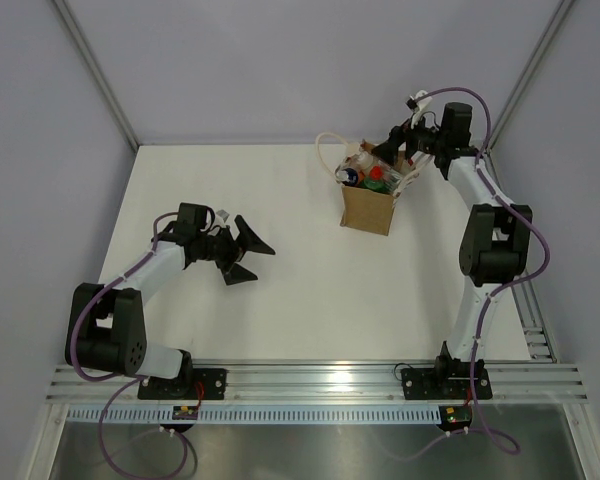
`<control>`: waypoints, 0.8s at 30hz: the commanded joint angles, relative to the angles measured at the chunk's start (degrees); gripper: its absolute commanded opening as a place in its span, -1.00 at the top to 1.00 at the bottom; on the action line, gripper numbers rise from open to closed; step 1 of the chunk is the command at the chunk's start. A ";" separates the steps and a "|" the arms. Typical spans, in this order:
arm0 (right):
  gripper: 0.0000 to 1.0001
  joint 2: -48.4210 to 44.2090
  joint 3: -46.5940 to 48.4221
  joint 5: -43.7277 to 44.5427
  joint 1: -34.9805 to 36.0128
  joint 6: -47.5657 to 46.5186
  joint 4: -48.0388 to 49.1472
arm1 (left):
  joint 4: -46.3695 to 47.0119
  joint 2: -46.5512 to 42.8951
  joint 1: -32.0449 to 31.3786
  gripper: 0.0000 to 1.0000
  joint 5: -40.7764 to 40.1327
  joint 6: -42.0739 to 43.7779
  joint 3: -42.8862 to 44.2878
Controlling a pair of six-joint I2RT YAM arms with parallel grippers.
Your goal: Place the personal care products into the canvas bag
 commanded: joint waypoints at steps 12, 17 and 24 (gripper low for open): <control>-0.99 -17.08 6.92 10.58 -2.38 8.19 -18.34 | -5.01 -5.97 -0.63 -0.98 -7.40 16.74 4.42; -0.99 -25.89 1.91 23.59 -9.23 19.25 -28.06 | 2.09 -16.16 -0.72 -0.98 -16.00 21.05 0.83; -0.99 -40.21 -14.17 29.18 -20.05 17.35 -28.99 | 6.95 -27.06 -0.72 -0.98 -26.56 24.66 -3.66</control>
